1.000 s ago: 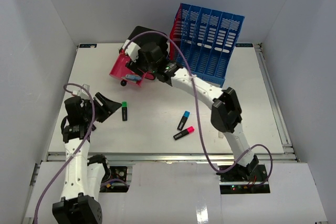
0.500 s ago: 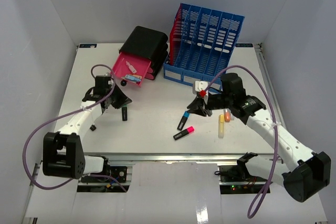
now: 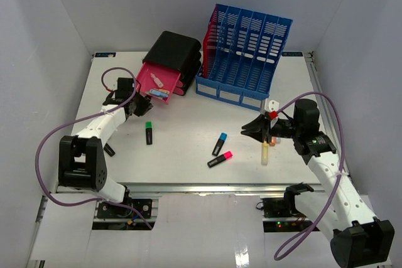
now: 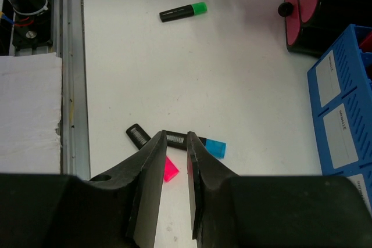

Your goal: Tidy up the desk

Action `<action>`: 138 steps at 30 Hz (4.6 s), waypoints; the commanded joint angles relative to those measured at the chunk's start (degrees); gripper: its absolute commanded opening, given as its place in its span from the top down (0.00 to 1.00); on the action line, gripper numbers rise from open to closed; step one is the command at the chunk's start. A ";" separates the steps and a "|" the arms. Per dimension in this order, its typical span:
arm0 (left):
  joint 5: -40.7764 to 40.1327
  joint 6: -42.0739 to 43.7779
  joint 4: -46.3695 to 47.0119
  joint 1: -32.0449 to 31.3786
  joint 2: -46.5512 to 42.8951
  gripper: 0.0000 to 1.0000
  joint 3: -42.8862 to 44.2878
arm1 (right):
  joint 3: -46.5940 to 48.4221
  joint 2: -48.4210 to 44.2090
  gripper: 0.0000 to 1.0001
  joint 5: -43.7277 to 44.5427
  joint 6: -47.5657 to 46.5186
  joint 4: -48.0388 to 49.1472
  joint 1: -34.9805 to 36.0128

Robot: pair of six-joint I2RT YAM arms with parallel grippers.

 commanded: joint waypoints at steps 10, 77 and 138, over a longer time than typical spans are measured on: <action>1.60 2.93 6.78 -0.02 0.06 0.28 4.00 | -2.81 -1.36 0.73 -7.06 1.54 3.64 -5.71; 19.06 3.32 22.18 5.38 9.50 0.43 12.82 | -3.82 -0.26 0.73 -7.24 1.02 3.51 -9.98; 38.60 1.33 34.16 6.57 25.52 0.51 16.68 | -4.17 -0.03 0.73 -7.19 0.58 3.42 -11.59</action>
